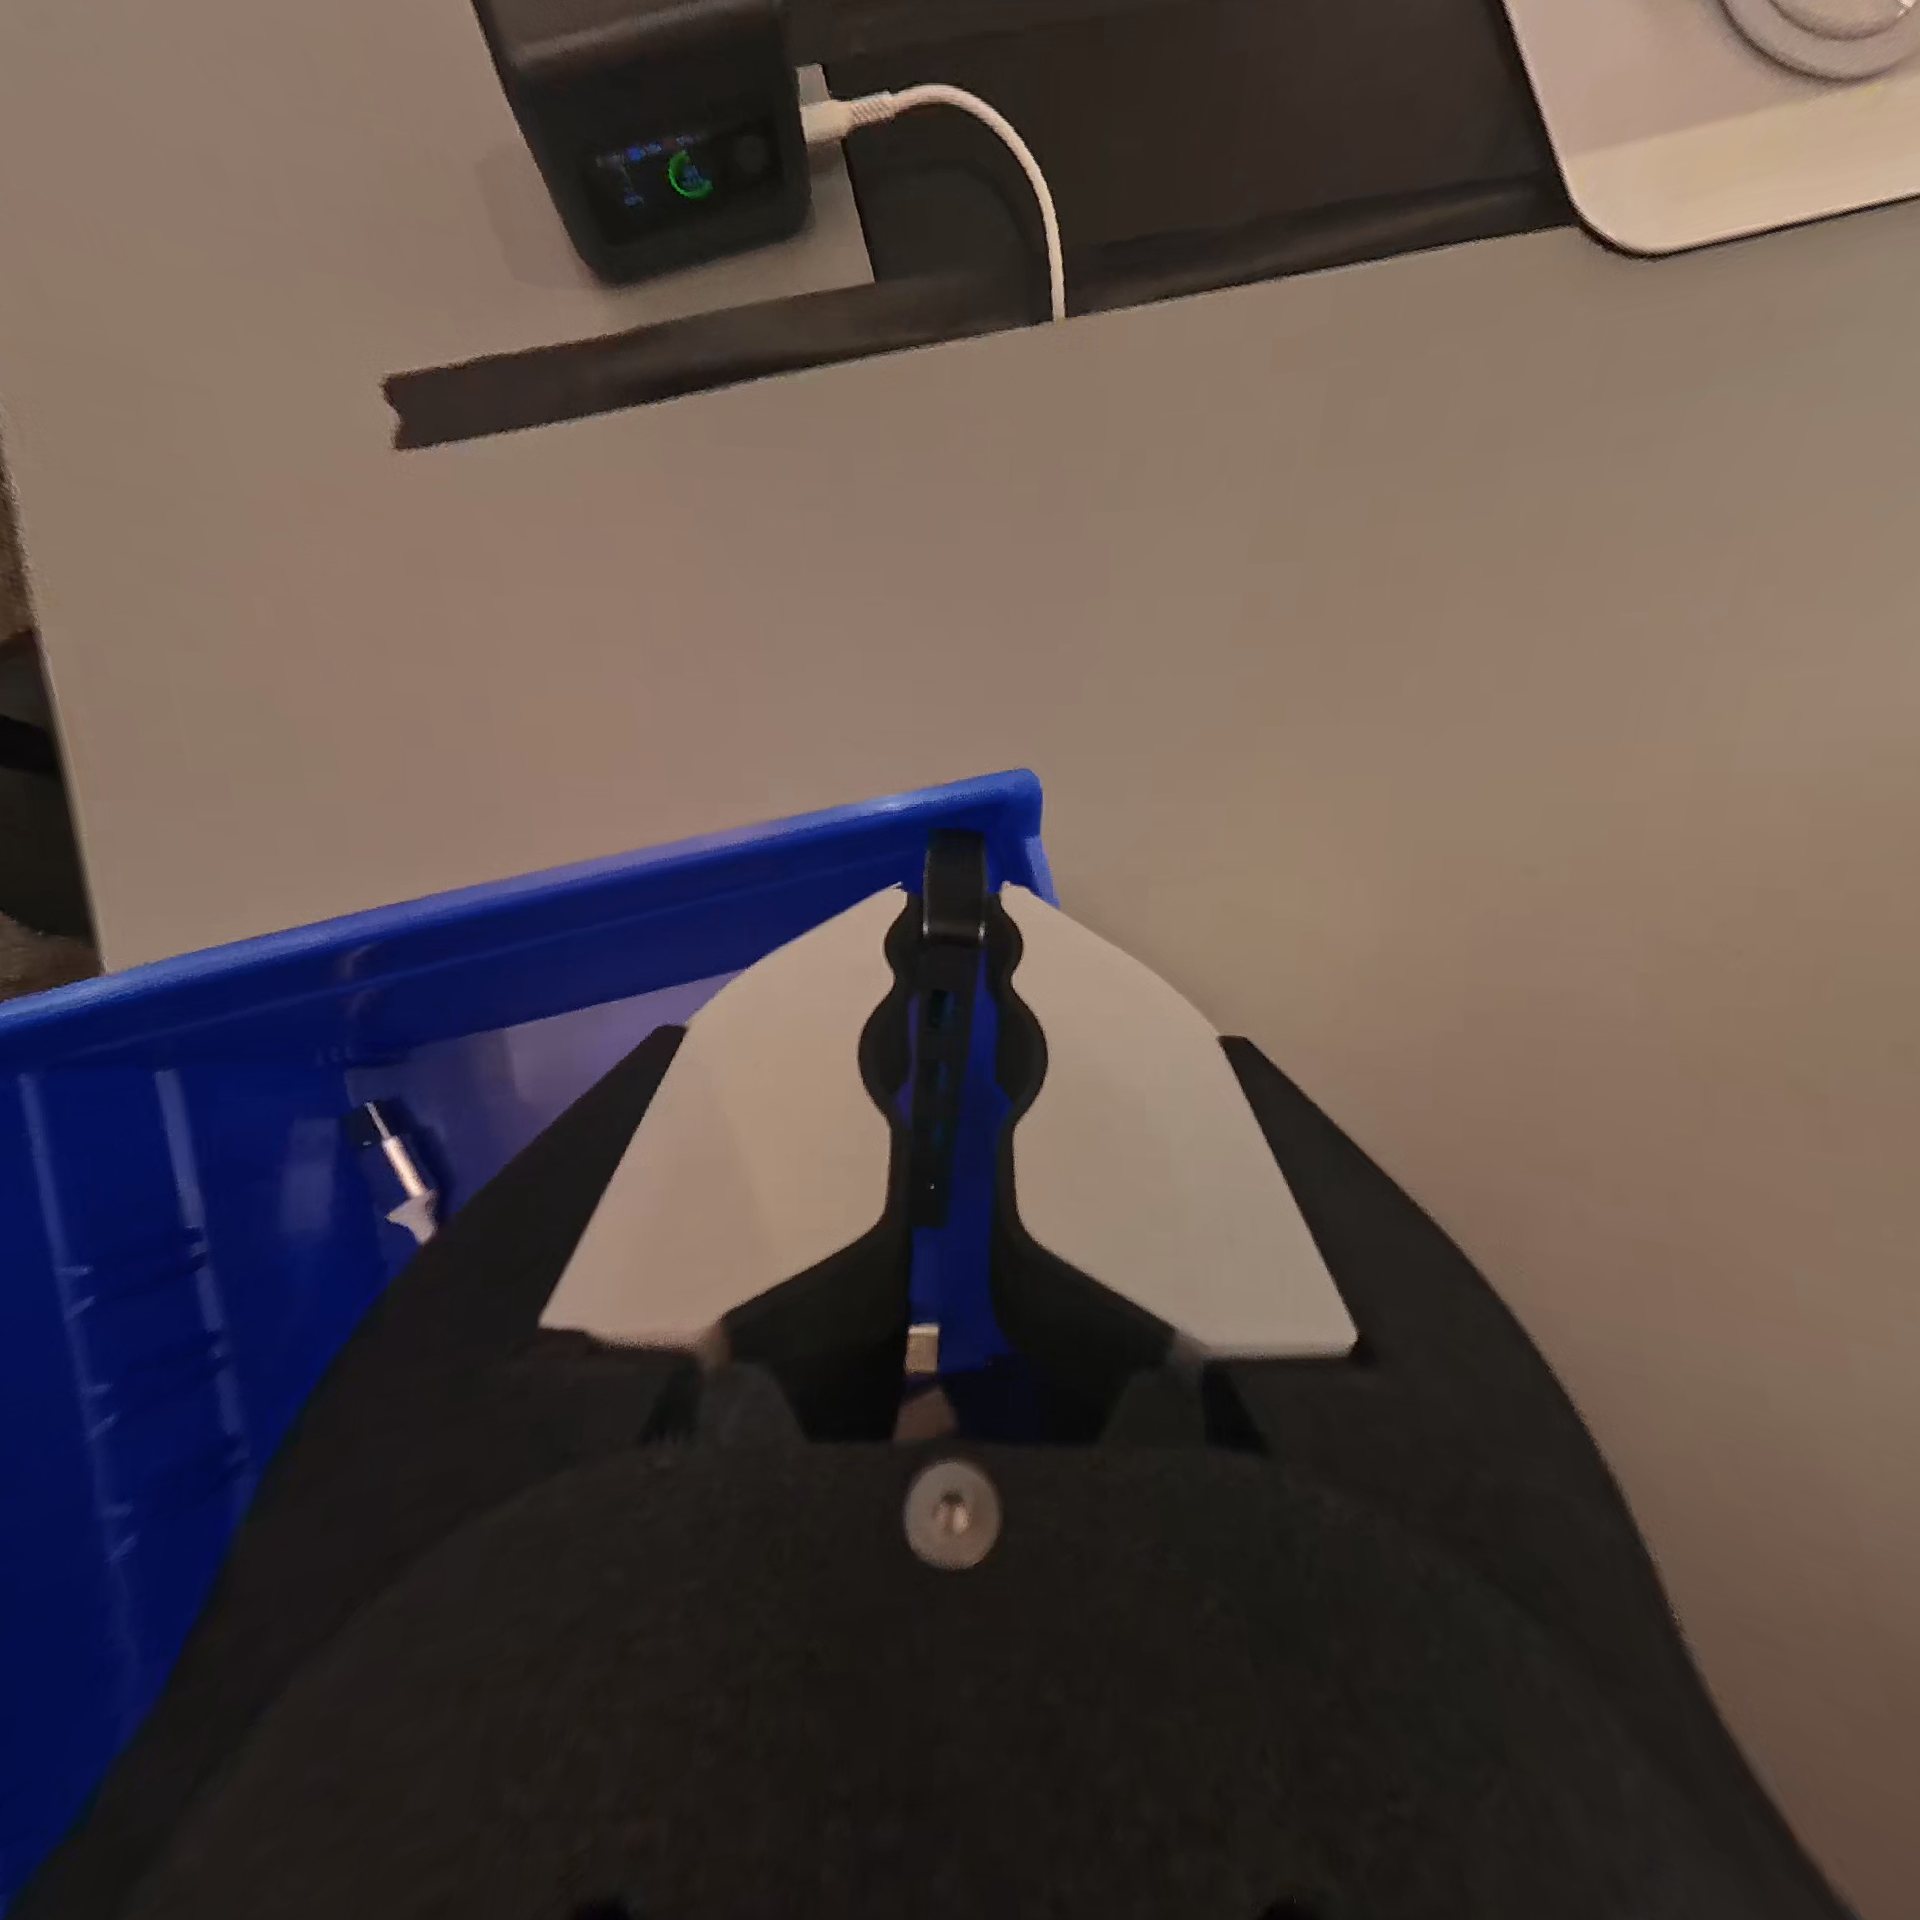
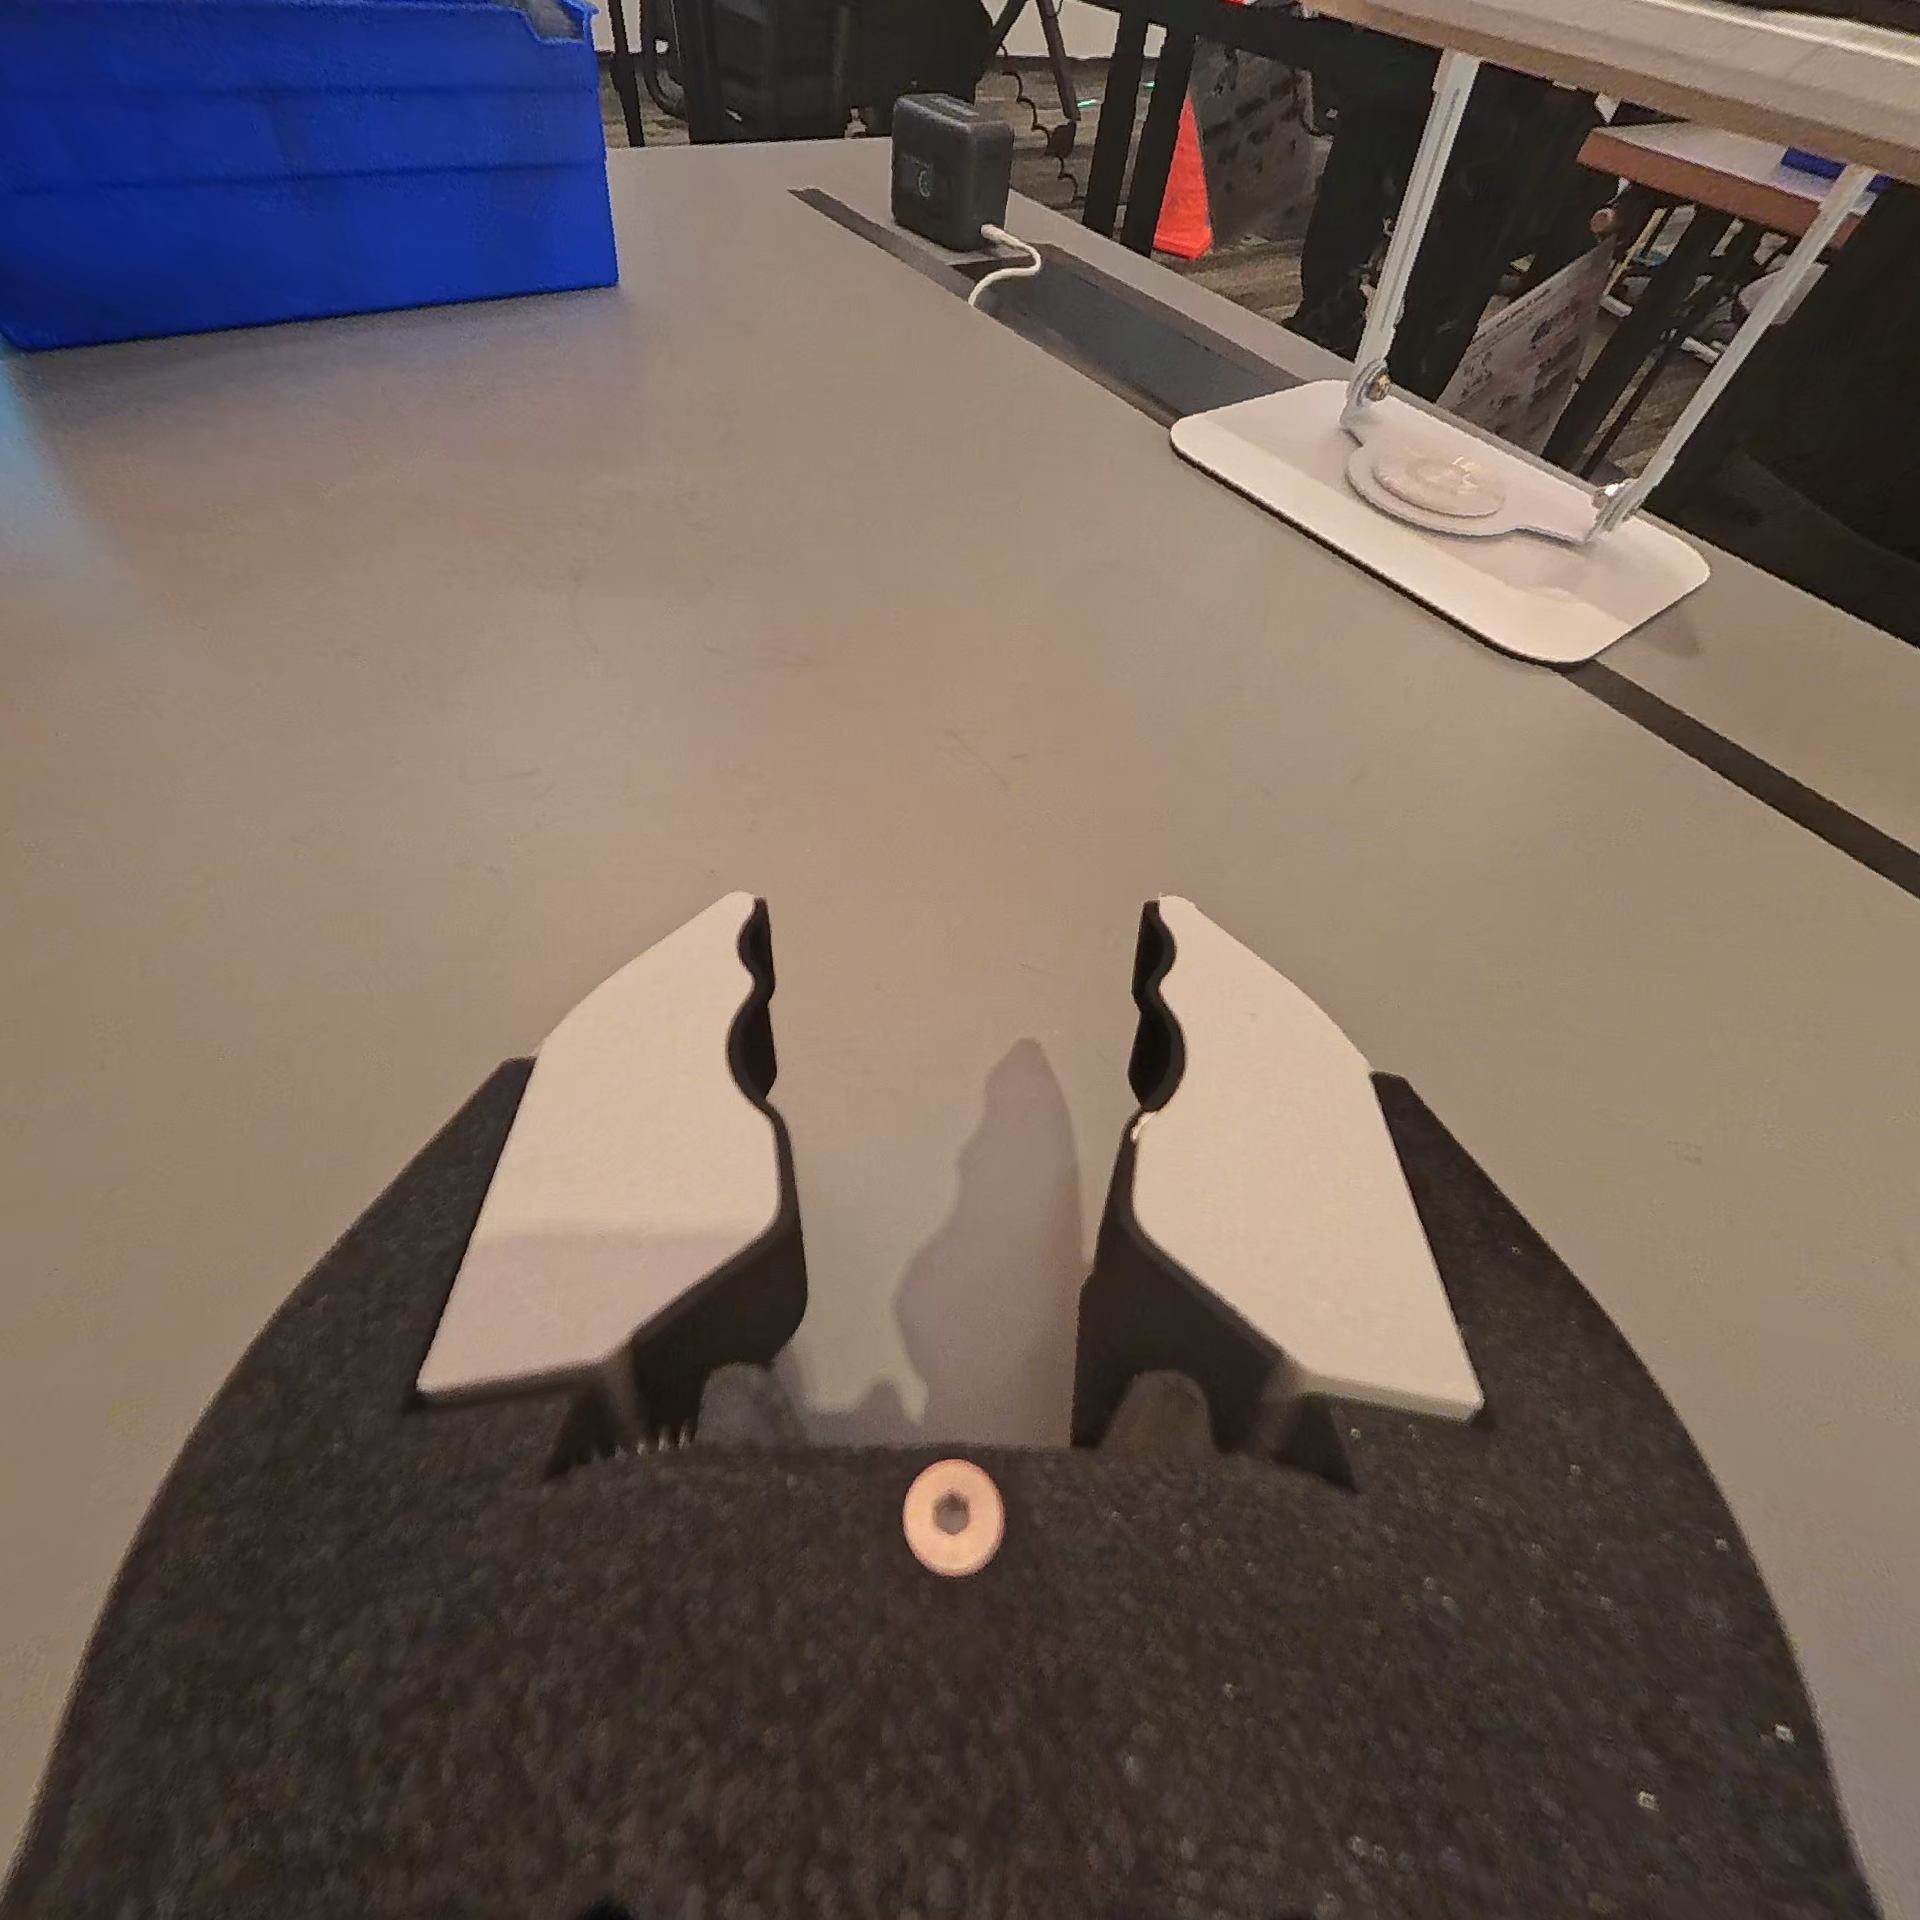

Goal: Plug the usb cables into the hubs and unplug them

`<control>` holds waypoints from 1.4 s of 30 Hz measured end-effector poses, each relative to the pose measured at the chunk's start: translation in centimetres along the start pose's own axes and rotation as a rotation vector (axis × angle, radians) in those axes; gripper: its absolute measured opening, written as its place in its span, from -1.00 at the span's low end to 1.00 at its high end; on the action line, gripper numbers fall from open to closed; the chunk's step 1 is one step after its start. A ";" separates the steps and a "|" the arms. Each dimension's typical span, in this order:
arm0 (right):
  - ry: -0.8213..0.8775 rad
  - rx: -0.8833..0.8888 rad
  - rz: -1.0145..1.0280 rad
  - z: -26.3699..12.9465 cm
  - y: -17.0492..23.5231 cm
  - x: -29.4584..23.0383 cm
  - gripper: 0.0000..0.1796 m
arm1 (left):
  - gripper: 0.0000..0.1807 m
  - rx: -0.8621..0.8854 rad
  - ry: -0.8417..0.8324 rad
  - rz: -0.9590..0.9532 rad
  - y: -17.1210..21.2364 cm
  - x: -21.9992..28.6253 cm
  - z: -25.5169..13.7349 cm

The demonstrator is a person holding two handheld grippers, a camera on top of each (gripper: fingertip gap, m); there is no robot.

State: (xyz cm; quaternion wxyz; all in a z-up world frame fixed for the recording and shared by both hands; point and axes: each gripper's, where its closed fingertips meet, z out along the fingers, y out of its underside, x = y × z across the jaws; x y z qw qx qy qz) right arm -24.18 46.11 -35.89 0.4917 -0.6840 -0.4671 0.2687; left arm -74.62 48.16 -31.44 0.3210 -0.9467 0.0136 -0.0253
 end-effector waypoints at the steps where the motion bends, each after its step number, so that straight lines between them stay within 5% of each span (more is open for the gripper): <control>1: 0.000 0.001 0.000 0.0 0.0 0.0 -0.27 | -0.88 0.023 -0.015 -0.003 -0.4 -0.3 -0.6; 16: 0.008 0.021 -0.016 -0.3 -0.6 -0.1 -0.27 | -0.89 0.245 -0.115 -0.004 -4.1 -2.5 -12.0; 27: 0.014 0.038 -0.004 -0.6 -0.9 0.2 -0.28 | -0.89 0.340 -0.165 0.265 -9.8 5.8 -20.4; 32: 0.015 0.046 0.007 -0.7 -0.9 0.4 -0.28 | -0.89 0.336 -0.054 0.463 -10.5 15.6 -18.8; 42: 0.024 0.049 0.028 -0.8 -0.7 1.0 -0.29 | -0.89 0.258 0.117 0.737 -8.3 31.6 -7.6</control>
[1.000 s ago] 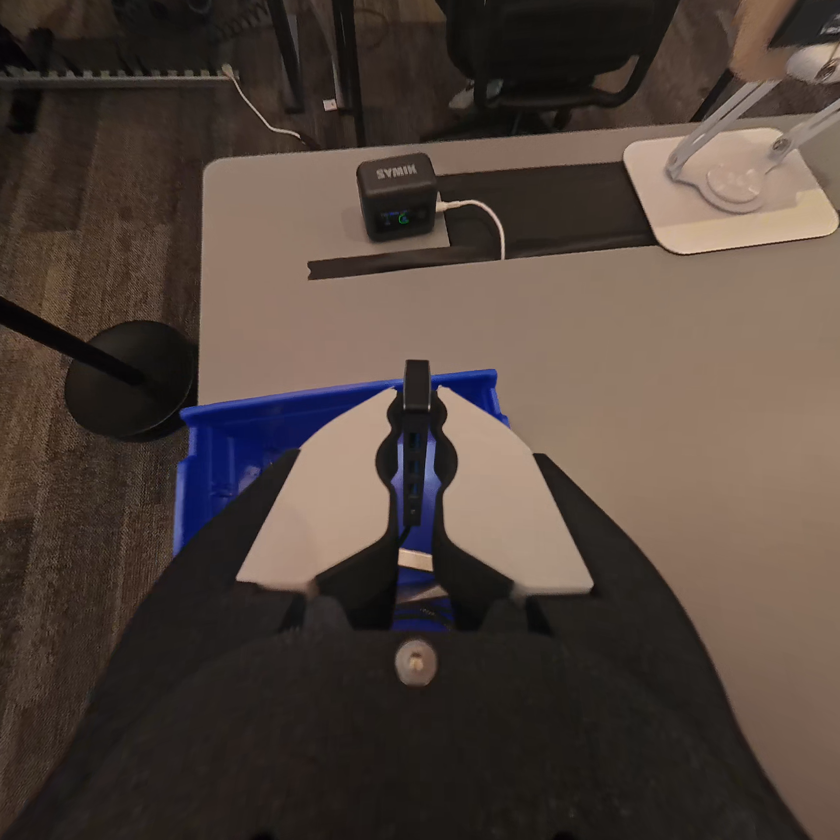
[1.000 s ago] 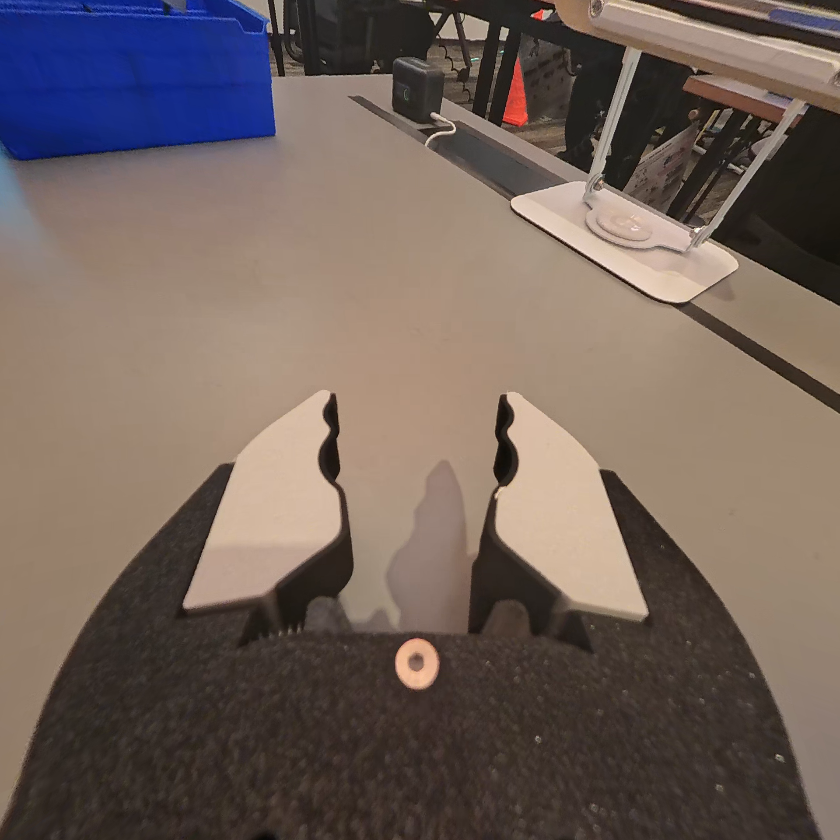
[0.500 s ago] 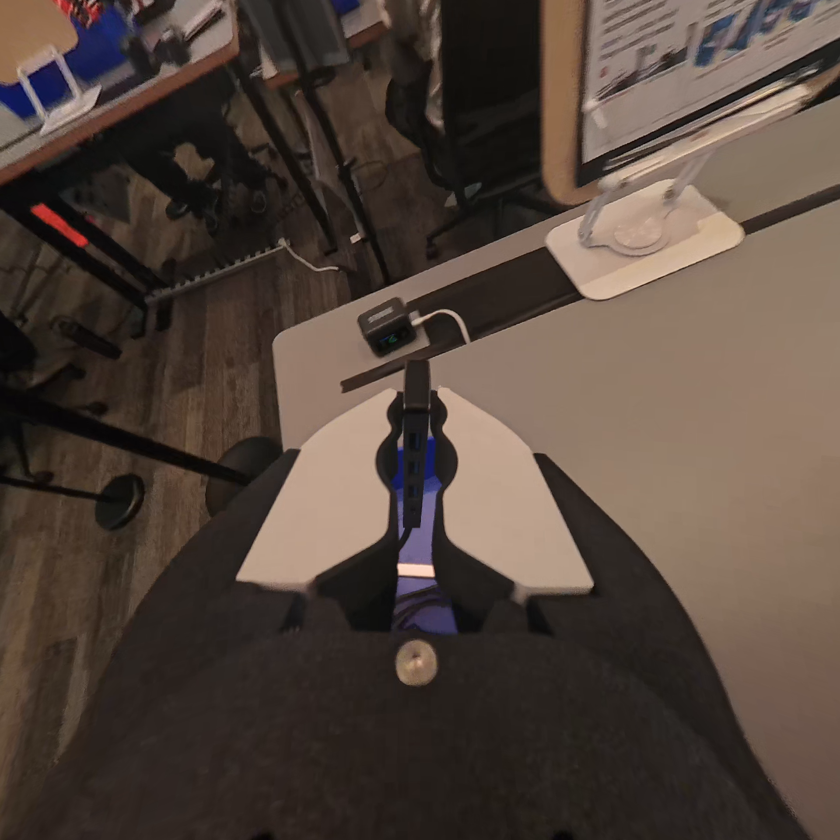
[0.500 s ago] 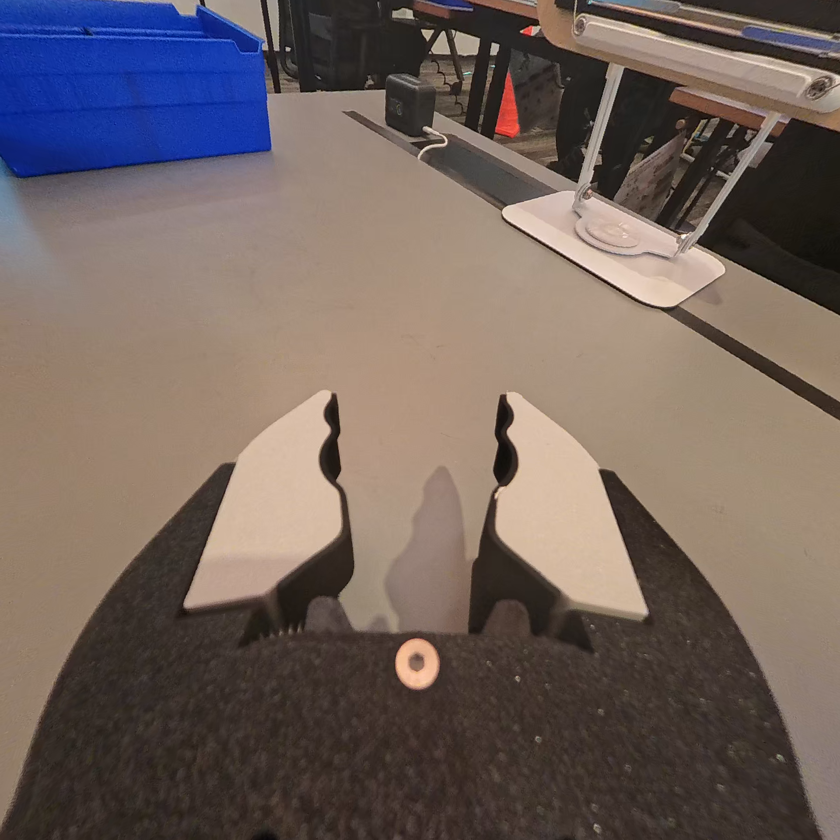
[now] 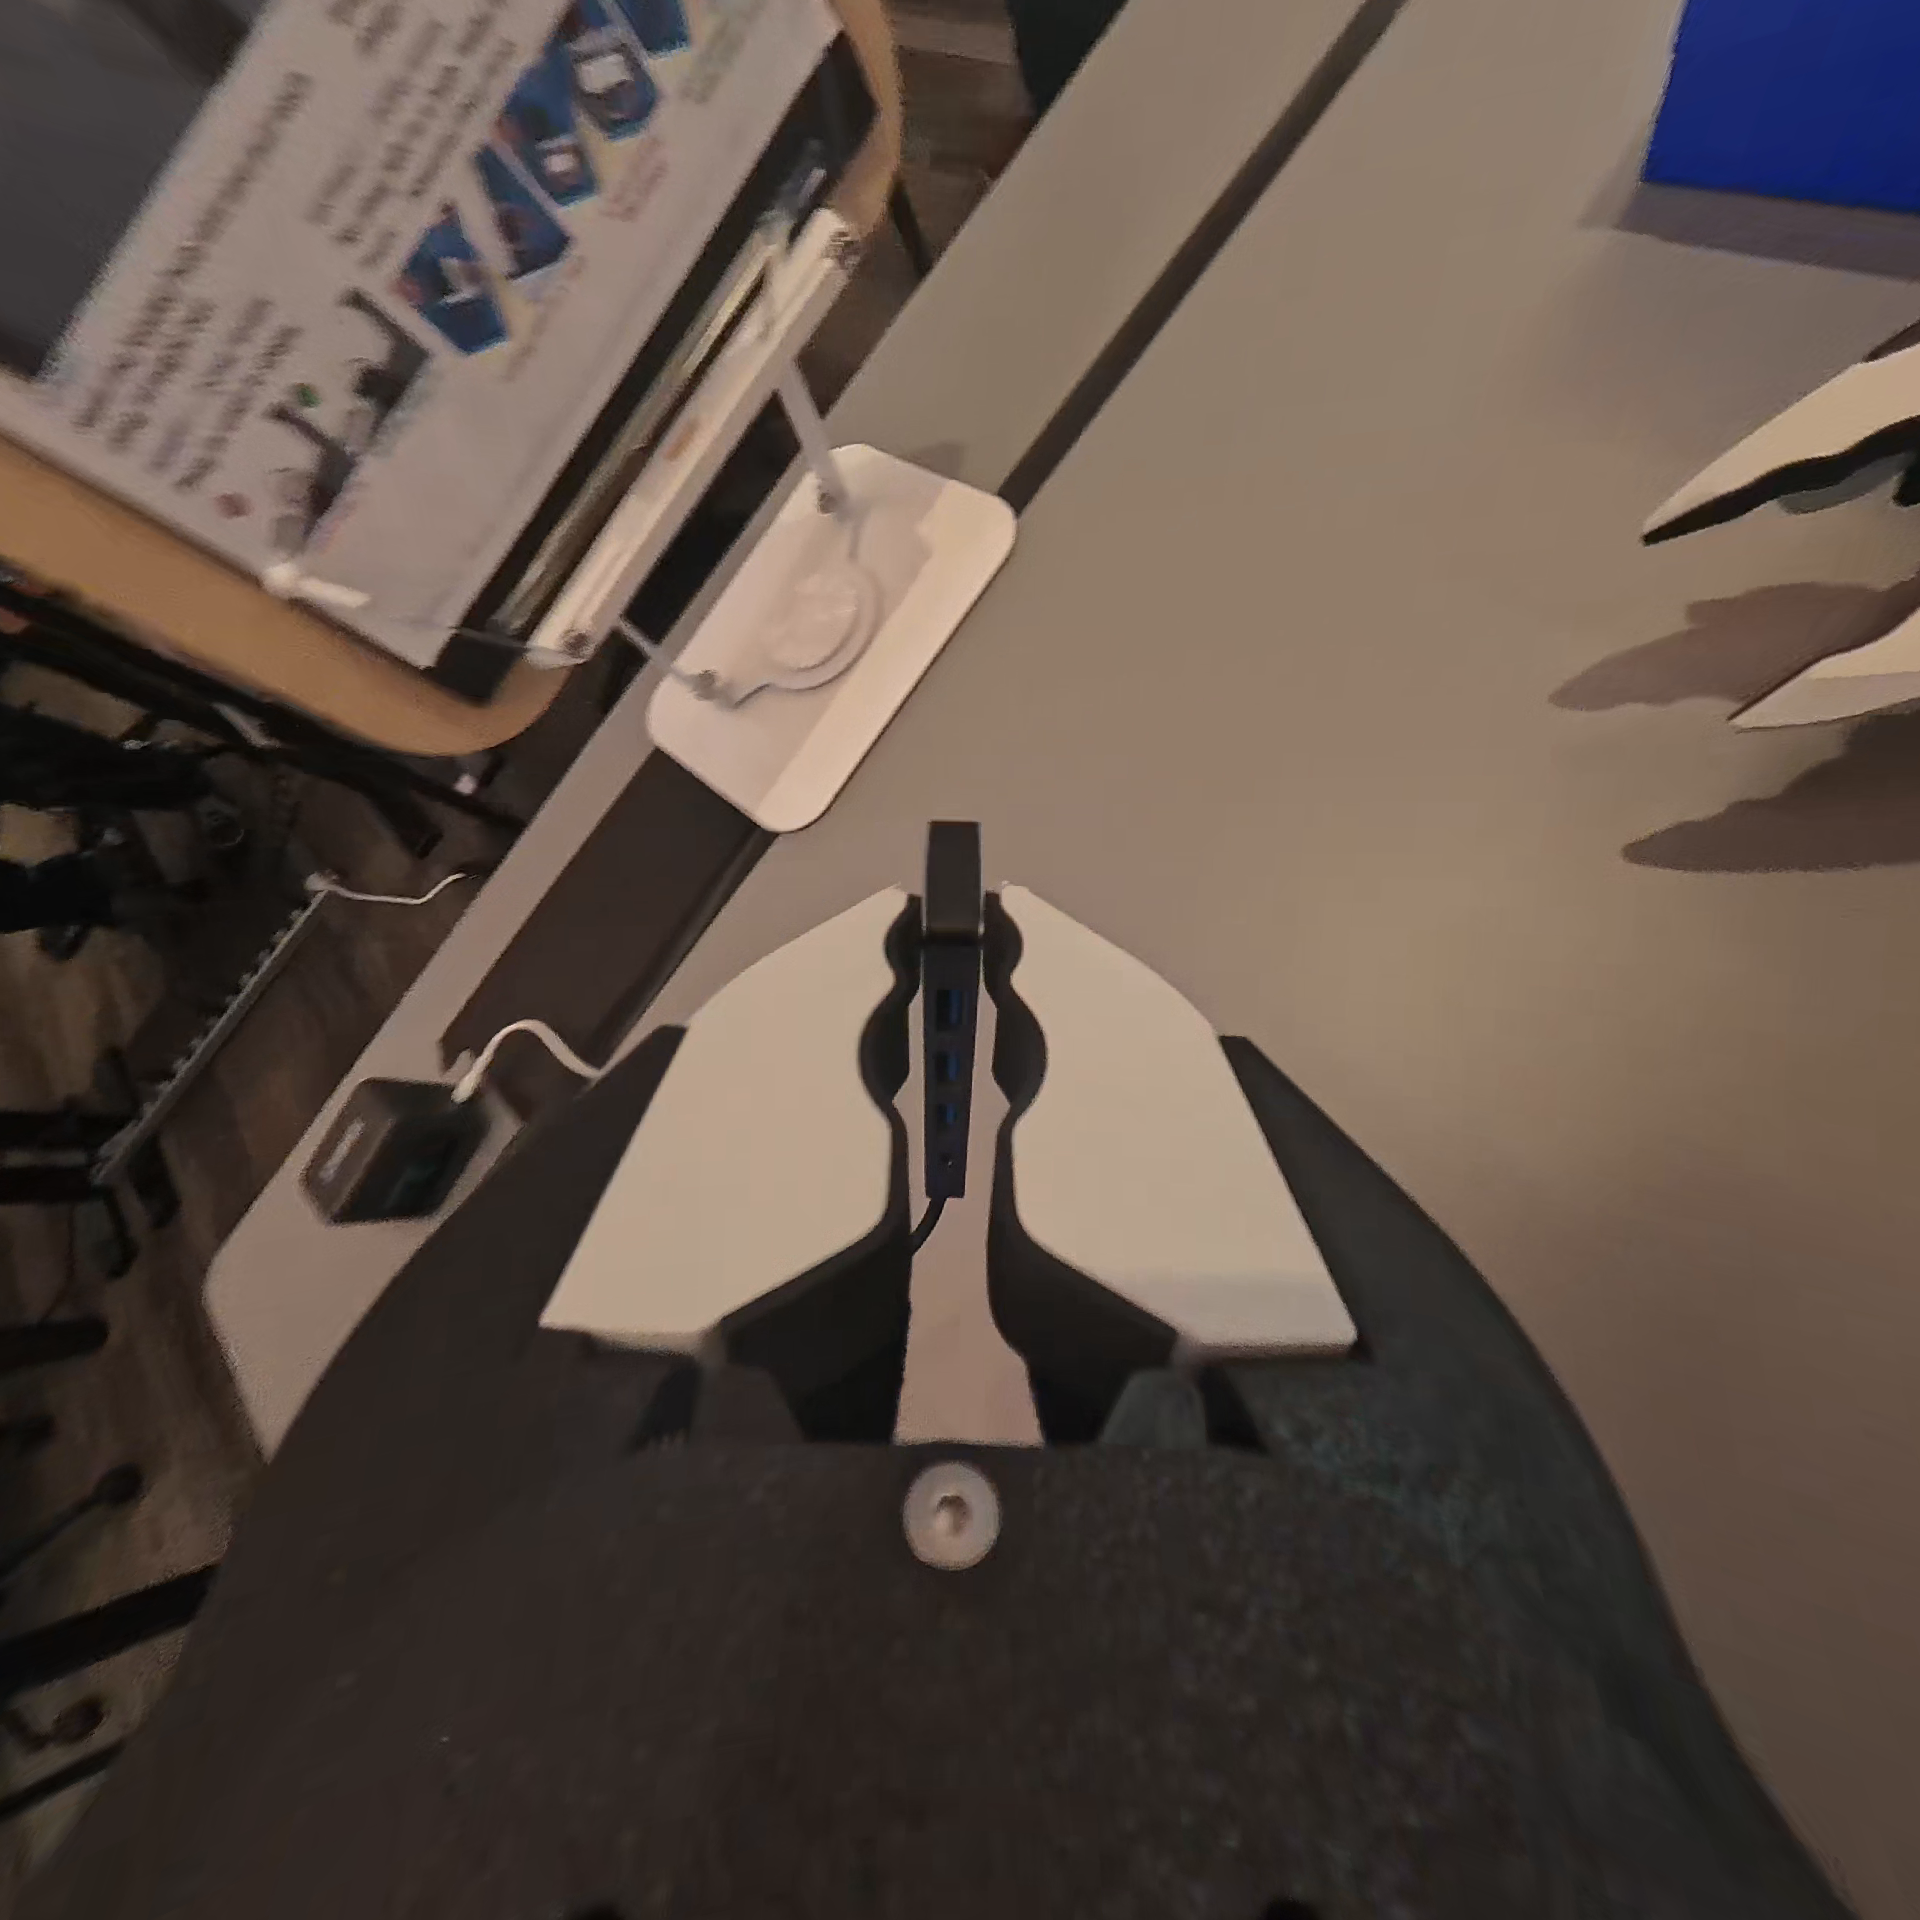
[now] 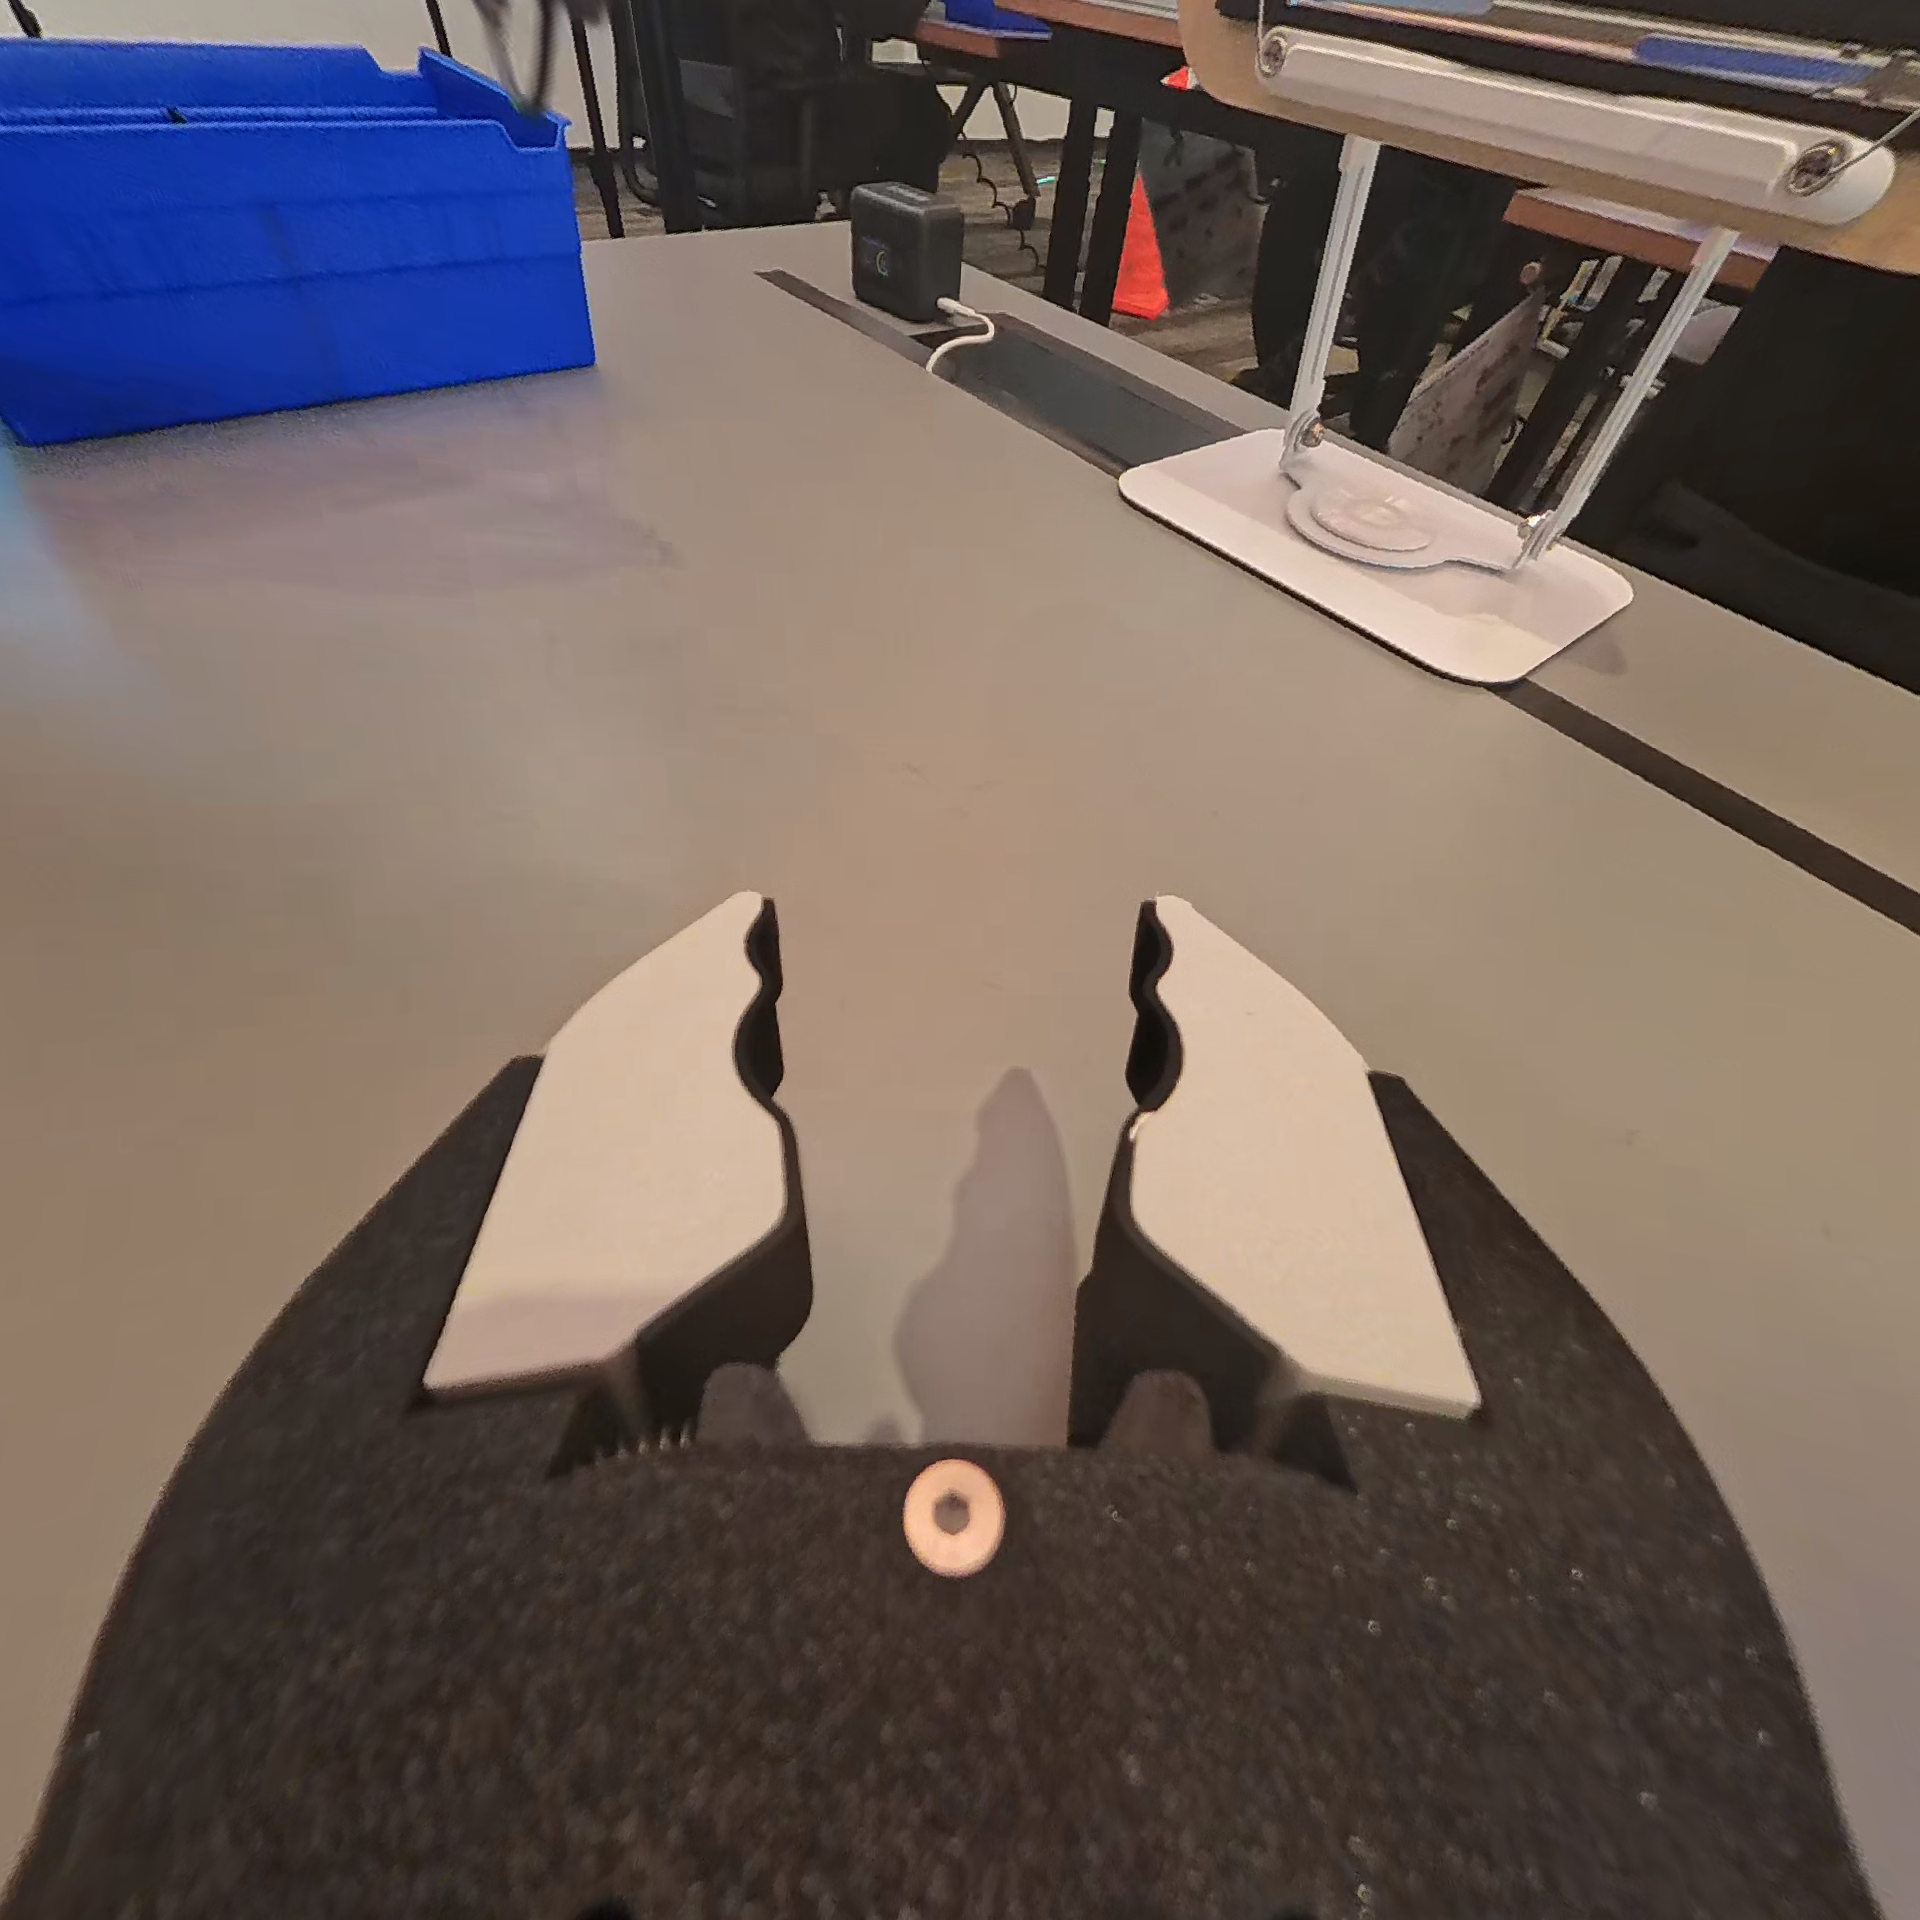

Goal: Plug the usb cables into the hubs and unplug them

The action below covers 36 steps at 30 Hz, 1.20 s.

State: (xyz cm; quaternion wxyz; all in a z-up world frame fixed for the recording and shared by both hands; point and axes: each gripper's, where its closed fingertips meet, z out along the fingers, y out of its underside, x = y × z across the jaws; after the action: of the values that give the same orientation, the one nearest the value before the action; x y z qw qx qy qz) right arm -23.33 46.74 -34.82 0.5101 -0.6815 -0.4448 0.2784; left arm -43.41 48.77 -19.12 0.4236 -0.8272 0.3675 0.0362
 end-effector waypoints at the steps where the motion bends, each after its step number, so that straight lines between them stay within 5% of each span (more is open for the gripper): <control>1: -0.001 0.003 0.000 0.0 0.0 0.0 -0.29 | -0.89 -0.006 0.008 0.011 -0.1 0.8 1.4; 15: 0.008 -0.002 -0.004 -0.1 0.1 0.3 -0.29 | -0.89 -0.062 -0.034 0.190 1.2 7.2 15.2; 26: 0.003 -0.017 -0.021 0.1 0.2 0.0 -0.29 | -0.87 -0.083 -0.013 0.304 3.4 12.6 17.7; 36: 0.003 -0.014 -0.022 0.0 0.1 0.0 -0.29 | -0.92 -0.039 0.214 0.013 4.9 15.2 16.9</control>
State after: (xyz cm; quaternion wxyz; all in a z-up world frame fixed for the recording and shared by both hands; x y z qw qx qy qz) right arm -23.25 46.76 -34.95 0.5091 -0.6804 -0.4535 0.2688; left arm -31.26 50.46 -38.83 0.3654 -0.8320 0.4153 -0.0423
